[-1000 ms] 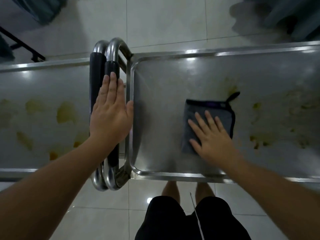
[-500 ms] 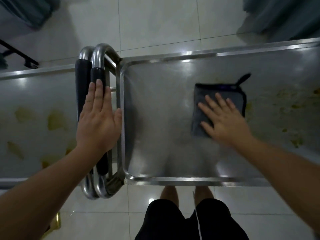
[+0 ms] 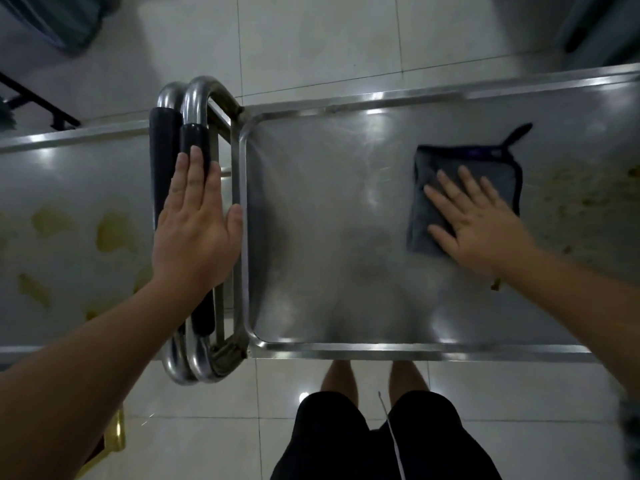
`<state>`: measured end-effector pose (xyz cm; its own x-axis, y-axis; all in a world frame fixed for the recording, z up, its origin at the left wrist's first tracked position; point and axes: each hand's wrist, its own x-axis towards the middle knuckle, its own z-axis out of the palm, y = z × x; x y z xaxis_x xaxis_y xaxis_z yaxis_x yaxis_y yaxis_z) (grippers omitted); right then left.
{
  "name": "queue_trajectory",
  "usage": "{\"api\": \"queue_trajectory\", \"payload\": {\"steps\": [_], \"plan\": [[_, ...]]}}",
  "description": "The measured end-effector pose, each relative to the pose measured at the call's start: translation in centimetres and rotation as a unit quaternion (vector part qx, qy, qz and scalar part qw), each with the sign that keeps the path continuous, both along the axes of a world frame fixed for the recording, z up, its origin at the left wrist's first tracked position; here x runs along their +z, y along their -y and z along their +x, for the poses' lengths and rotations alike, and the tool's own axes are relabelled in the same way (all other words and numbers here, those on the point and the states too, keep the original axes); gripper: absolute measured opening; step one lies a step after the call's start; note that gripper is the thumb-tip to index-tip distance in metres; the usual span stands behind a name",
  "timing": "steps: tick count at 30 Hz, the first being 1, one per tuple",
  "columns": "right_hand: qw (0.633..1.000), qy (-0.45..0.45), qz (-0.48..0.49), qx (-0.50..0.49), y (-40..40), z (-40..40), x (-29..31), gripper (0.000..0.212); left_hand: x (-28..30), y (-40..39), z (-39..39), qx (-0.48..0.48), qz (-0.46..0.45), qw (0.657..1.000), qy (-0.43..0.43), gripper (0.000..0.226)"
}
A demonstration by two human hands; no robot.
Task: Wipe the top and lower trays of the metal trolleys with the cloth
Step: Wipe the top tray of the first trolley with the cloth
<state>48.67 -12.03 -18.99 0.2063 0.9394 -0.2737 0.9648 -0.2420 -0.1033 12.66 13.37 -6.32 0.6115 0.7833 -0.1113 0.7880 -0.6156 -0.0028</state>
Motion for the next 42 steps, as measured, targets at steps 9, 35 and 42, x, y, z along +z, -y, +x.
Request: {"api": "queue_trajectory", "payload": {"steps": [9, 35, 42], "plan": [[0.999, -0.029, -0.044, 0.002, 17.5, -8.4, -0.2, 0.069, 0.1, 0.0, 0.0, 0.004, -0.01, 1.0, 0.013, 0.072], [0.981, -0.04, -0.005, -0.189, -18.9, -6.2, 2.0, 0.078, -0.5, 0.0, -0.5, -0.009, 0.002, 0.999, 0.032, 0.074], [0.996, -0.085, -0.006, -0.005, -28.3, -18.8, 2.6, 0.068, -0.7, 0.1, -0.3, -0.021, 0.023, 0.999, 0.031, 0.074]]}}
